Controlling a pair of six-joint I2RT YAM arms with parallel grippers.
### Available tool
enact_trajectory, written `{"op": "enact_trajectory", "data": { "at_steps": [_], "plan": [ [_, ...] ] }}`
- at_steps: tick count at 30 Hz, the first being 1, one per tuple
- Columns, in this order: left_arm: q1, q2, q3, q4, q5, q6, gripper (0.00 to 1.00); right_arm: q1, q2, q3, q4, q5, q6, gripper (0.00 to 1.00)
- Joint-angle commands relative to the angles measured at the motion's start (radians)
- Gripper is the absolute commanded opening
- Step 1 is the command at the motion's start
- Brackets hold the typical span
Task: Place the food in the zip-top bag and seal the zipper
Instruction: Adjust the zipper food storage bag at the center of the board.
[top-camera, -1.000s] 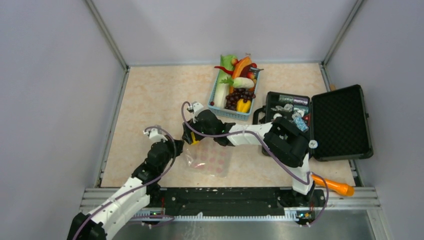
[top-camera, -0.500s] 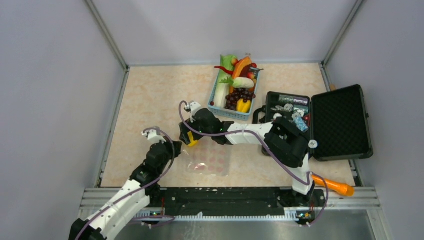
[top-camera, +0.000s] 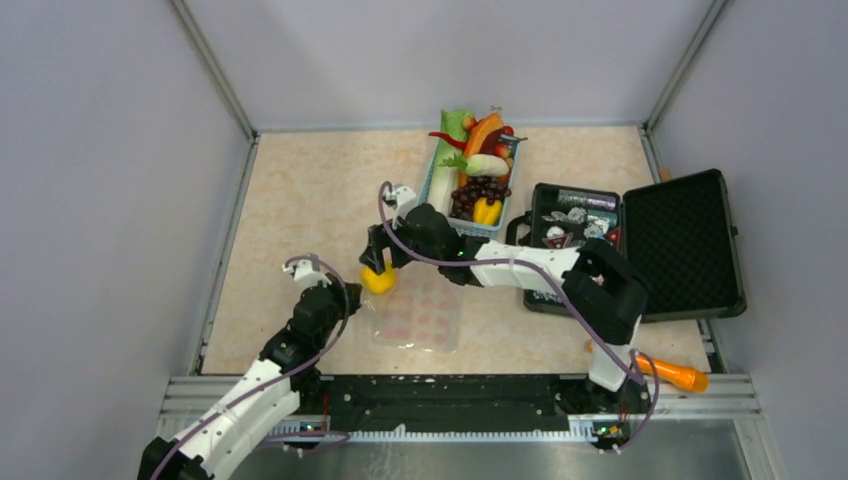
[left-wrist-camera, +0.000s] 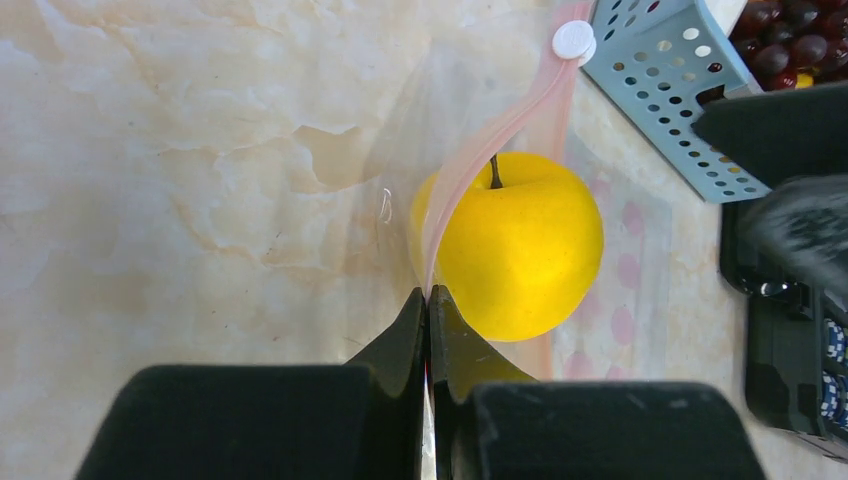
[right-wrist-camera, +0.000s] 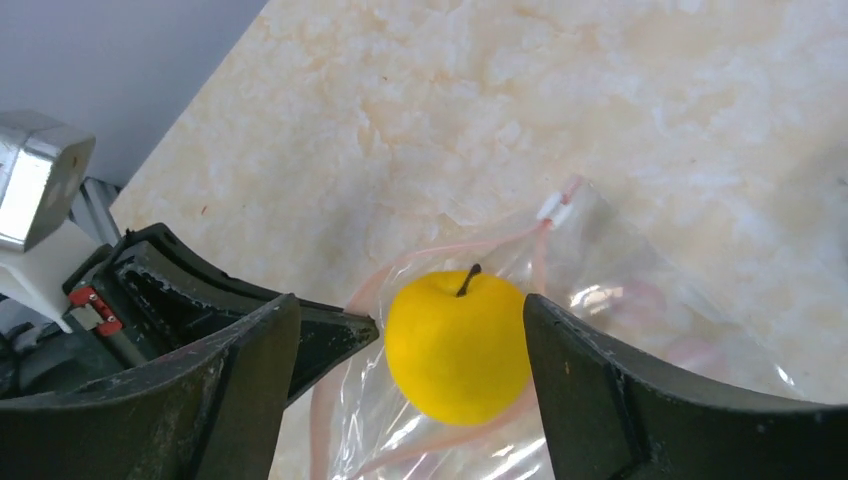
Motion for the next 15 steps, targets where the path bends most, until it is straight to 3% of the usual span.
{"op": "enact_trajectory", "data": {
  "at_steps": [1, 6, 12, 15],
  "plan": [
    [0.007, 0.000, 0.019, -0.009, -0.016, 0.005, 0.00, -0.052, -0.115, -0.116, 0.066, 0.070, 0.135, 0.75],
    [0.009, 0.002, 0.019, -0.009, -0.017, 0.006, 0.00, -0.090, -0.130, -0.250, 0.154, 0.016, 0.258, 0.61],
    [0.009, 0.008, 0.022, -0.008, -0.017, 0.006, 0.00, -0.090, -0.033, -0.197, 0.122, -0.021, 0.282, 0.45],
    [0.008, 0.009, 0.024, -0.007, -0.015, 0.007, 0.00, -0.091, 0.009, -0.188, 0.121, -0.032, 0.294, 0.43]
  ]
}}
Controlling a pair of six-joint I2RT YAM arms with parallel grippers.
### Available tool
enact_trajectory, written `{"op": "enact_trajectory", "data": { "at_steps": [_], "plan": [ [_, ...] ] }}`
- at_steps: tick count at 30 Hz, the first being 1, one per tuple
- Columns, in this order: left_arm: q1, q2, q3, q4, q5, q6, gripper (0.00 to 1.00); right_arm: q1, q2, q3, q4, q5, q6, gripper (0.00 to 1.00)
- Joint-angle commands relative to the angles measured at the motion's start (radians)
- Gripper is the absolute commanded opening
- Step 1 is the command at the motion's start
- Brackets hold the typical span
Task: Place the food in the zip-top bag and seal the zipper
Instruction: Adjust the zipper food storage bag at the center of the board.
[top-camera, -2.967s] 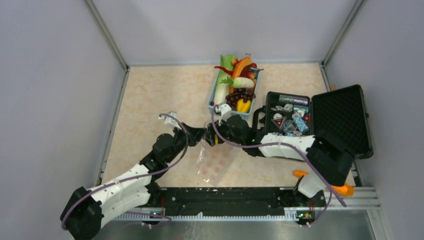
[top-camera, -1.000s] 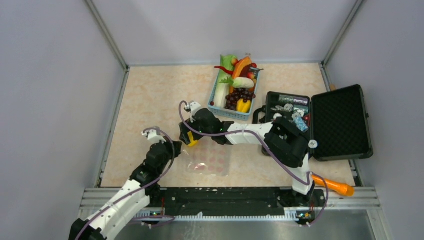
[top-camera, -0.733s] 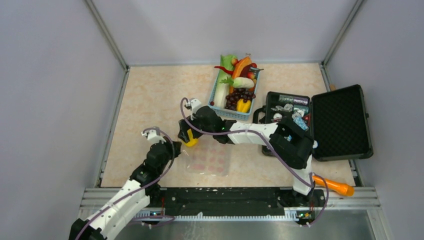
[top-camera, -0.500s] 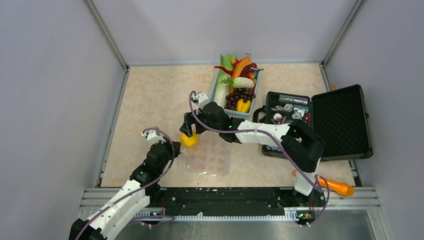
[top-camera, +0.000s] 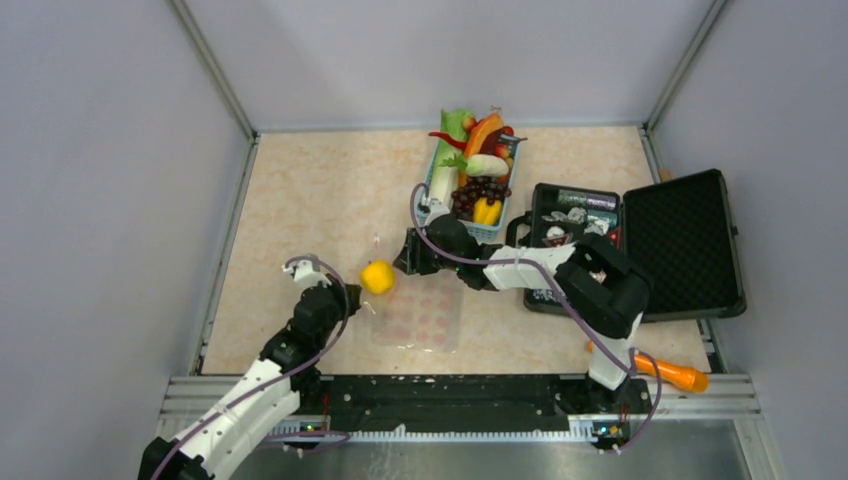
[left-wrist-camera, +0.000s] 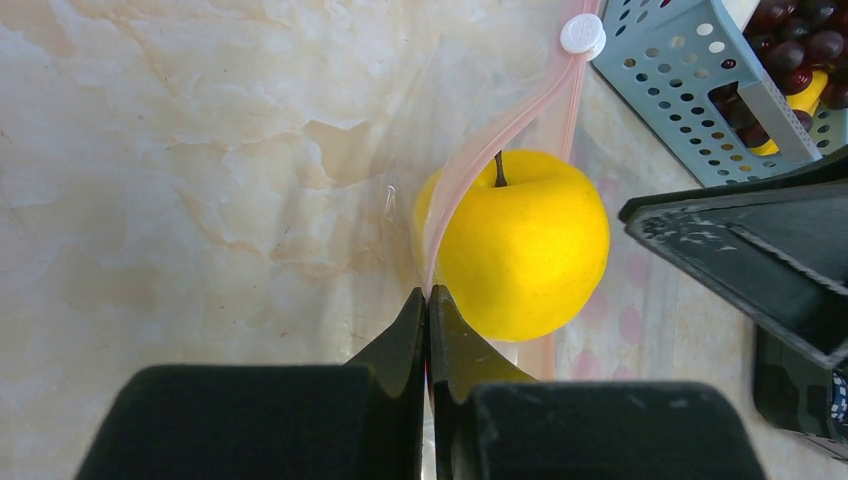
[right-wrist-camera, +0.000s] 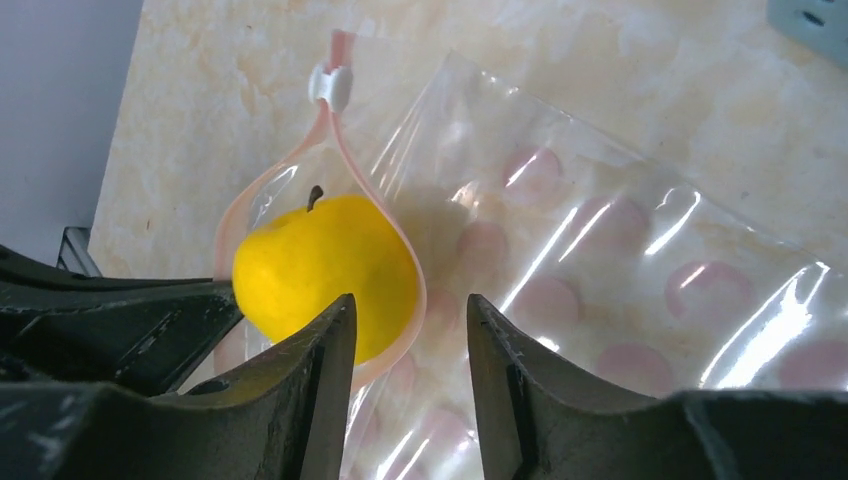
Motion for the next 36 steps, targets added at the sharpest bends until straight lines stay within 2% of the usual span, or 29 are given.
{"op": "enact_trajectory", "data": {
  "at_steps": [1, 7, 10, 26, 28, 36],
  "plan": [
    [0.004, 0.009, 0.025, 0.010, -0.013, 0.009, 0.00, 0.006, 0.056, 0.042, 0.027, -0.028, 0.042, 0.43],
    [0.006, 0.017, 0.033, 0.016, -0.014, 0.017, 0.00, 0.005, 0.094, 0.059, 0.026, -0.055, 0.030, 0.42],
    [0.006, 0.023, 0.035, 0.021, -0.010, 0.015, 0.00, 0.005, 0.106, 0.061, 0.051, -0.083, 0.029, 0.36],
    [0.009, 0.049, 0.040, 0.022, 0.004, 0.014, 0.00, 0.037, 0.158, 0.181, -0.110, -0.008, -0.096, 0.34],
    [0.010, 0.051, 0.041, 0.022, 0.006, 0.014, 0.00, 0.050, 0.165, 0.203, -0.137, -0.009, -0.132, 0.31],
    [0.009, 0.052, 0.039, 0.050, 0.013, 0.014, 0.00, 0.061, 0.176, 0.223, -0.159, -0.008, -0.116, 0.28]
  ]
}}
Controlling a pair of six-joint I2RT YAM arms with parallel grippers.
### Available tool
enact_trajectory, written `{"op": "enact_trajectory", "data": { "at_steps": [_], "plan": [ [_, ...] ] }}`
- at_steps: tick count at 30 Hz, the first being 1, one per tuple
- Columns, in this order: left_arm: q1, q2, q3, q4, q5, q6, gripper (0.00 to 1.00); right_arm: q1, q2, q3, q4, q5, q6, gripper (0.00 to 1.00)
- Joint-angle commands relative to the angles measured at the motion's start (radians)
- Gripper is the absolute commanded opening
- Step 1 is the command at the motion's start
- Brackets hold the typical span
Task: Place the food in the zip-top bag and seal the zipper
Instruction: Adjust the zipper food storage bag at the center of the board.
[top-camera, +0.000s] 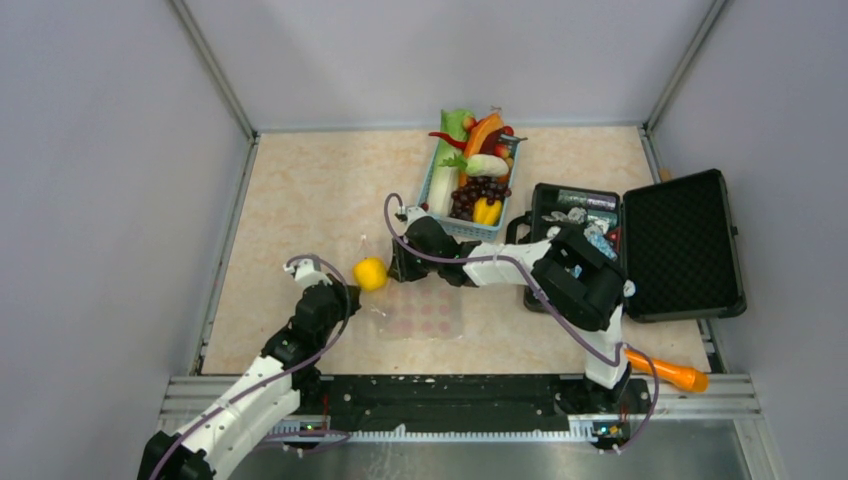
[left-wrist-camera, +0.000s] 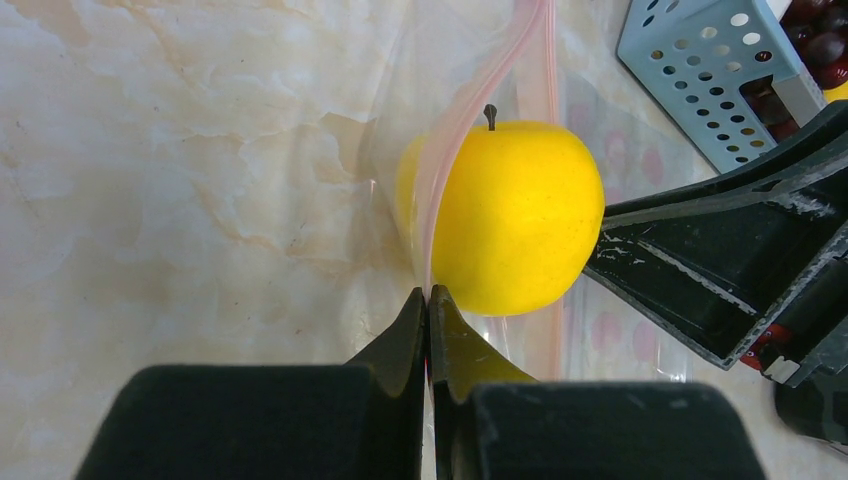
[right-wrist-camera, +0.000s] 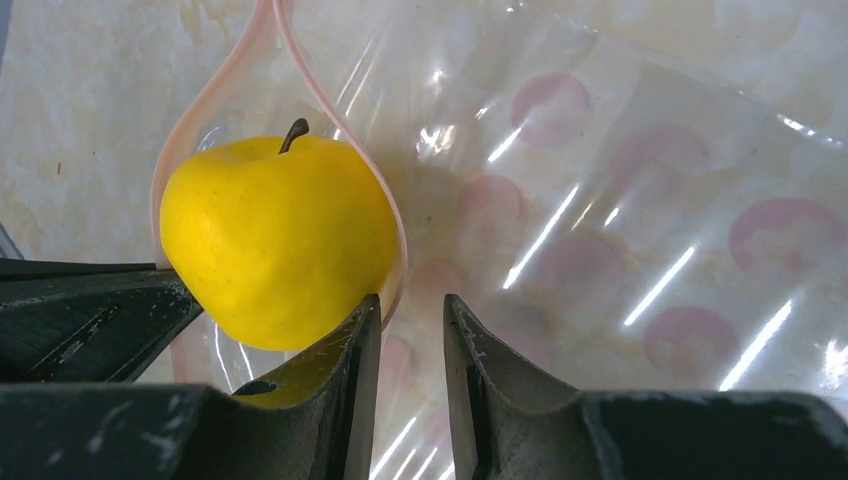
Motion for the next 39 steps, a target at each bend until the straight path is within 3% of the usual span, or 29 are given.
{"op": "enact_trajectory", "data": {
  "at_steps": [1, 14, 18, 20, 25, 29, 39],
  "plan": [
    [0.003, 0.005, 0.034, 0.046, 0.010, 0.009, 0.00, 0.016, 0.025, 0.064, -0.024, 0.007, -0.022, 0.28],
    [0.003, 0.009, 0.032, 0.051, 0.019, 0.013, 0.00, 0.034, 0.083, 0.159, -0.090, -0.015, -0.043, 0.23],
    [0.004, 0.005, 0.030, 0.052, 0.017, 0.013, 0.00, 0.035, 0.074, 0.160, -0.098, 0.003, -0.054, 0.12],
    [0.004, 0.004, 0.033, 0.050, 0.019, 0.016, 0.00, 0.037, 0.054, 0.147, -0.091, 0.028, -0.059, 0.01],
    [0.004, -0.009, 0.072, 0.032, 0.024, 0.040, 0.00, 0.049, -0.037, 0.121, -0.119, 0.159, -0.091, 0.00],
    [0.004, -0.032, 0.175, -0.057, 0.029, 0.102, 0.00, 0.068, -0.148, 0.077, -0.110, 0.291, -0.128, 0.00],
    [0.005, 0.050, 0.620, -0.295, 0.105, 0.254, 0.00, 0.077, -0.402, 0.039, -0.096, 0.293, -0.156, 0.00]
  ]
}}
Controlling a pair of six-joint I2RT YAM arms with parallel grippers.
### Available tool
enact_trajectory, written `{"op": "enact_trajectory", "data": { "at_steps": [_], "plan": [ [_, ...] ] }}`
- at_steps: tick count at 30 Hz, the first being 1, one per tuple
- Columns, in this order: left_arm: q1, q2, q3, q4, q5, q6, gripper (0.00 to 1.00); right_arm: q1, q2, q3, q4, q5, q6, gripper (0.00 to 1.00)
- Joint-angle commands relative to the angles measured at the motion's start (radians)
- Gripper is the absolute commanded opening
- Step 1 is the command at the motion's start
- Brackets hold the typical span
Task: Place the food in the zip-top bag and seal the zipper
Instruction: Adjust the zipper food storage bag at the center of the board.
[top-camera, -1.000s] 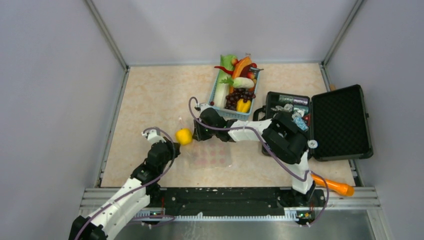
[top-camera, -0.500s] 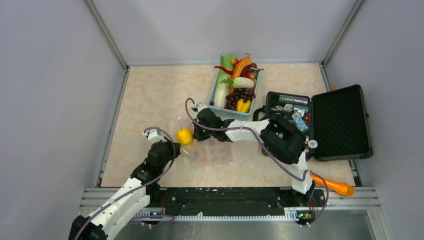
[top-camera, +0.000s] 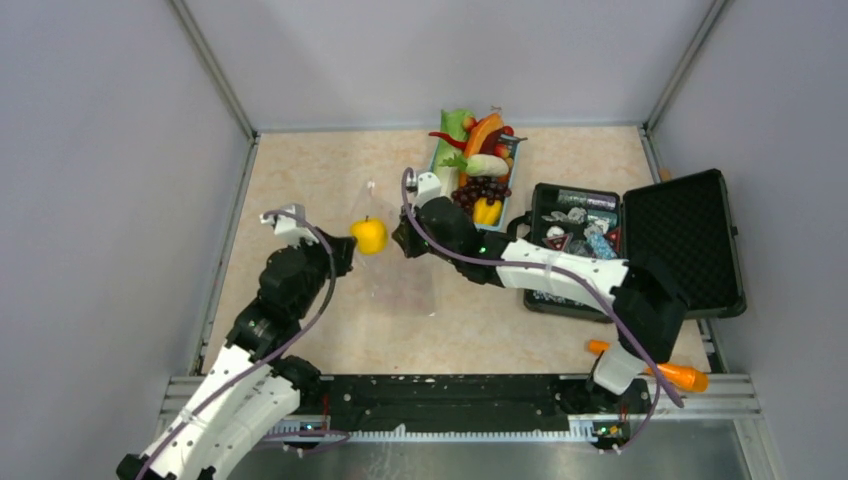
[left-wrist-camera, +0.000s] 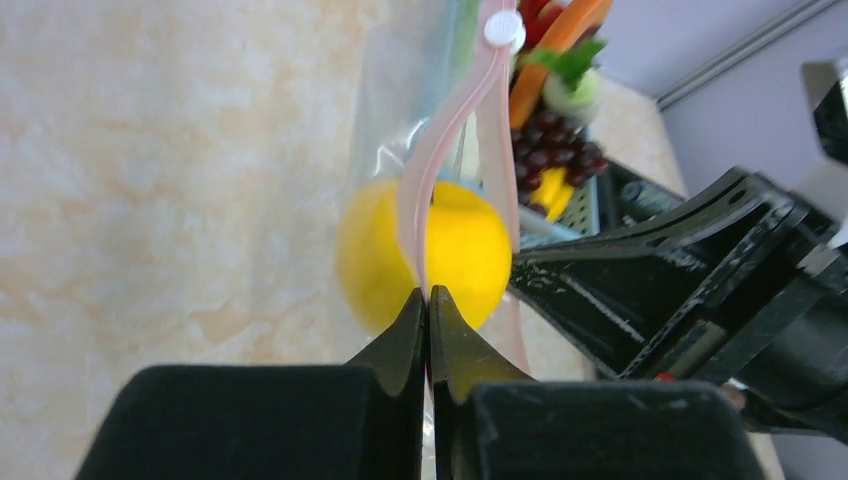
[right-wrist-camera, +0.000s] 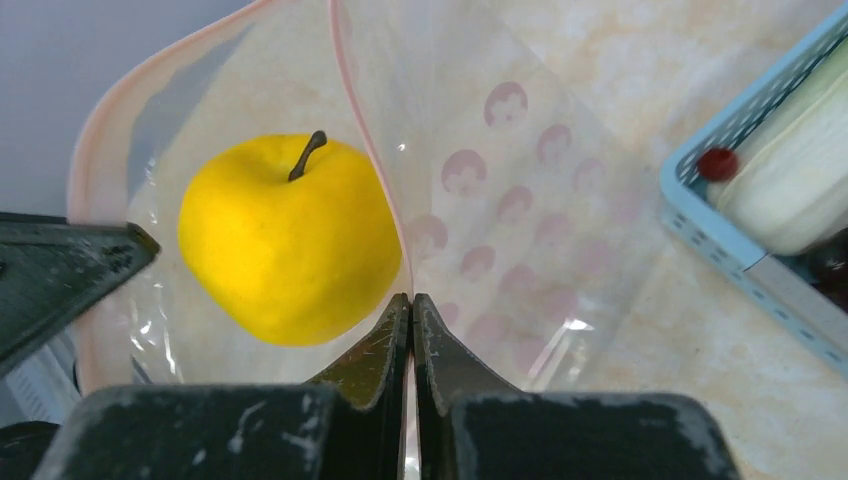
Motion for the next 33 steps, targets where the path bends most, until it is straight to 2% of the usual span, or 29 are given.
{"op": "enact_trajectory", "data": {
  "at_steps": [1, 3, 8, 13, 16, 19, 22, 25, 29, 31, 33],
  "plan": [
    [0.005, 0.073, 0.237, -0.151, 0.033, 0.115, 0.00, 0.014, -0.105, 0.032, -0.006, 0.039, -0.043, 0.00],
    [0.005, 0.109, 0.323, -0.213, 0.028, 0.166, 0.00, 0.014, -0.118, 0.087, -0.090, 0.054, -0.072, 0.00],
    [0.005, 0.166, 0.492, -0.319, 0.013, 0.251, 0.00, 0.012, -0.178, 0.102, -0.129, 0.206, -0.108, 0.00],
    [0.005, 0.207, 0.564, -0.351, 0.035, 0.283, 0.00, 0.016, -0.277, 0.071, -0.047, 0.103, -0.136, 0.00],
    [0.005, 0.228, 0.595, -0.394, 0.017, 0.298, 0.00, 0.015, -0.339, 0.048, -0.044, 0.153, -0.137, 0.00],
    [0.005, 0.213, 0.614, -0.404, -0.025, 0.323, 0.00, 0.016, -0.392, 0.036, -0.043, 0.128, -0.143, 0.00],
    [0.005, 0.233, 0.701, -0.430, -0.065, 0.374, 0.00, -0.002, -0.379, 0.066, -0.074, 0.094, -0.142, 0.00],
    [0.005, 0.300, 0.819, -0.452, 0.058, 0.374, 0.00, -0.008, -0.304, 0.190, -0.185, 0.005, -0.149, 0.00],
    [0.005, 0.302, 0.808, -0.381, 0.244, 0.347, 0.00, -0.003, -0.322, 0.090, -0.014, -0.035, -0.113, 0.00],
    [0.005, 0.292, 0.821, -0.387, 0.233, 0.355, 0.00, -0.018, -0.308, 0.087, -0.005, -0.073, -0.089, 0.00],
    [0.005, 0.300, 0.838, -0.413, 0.219, 0.373, 0.00, -0.045, -0.253, 0.120, -0.073, -0.141, -0.072, 0.00]
  ]
}}
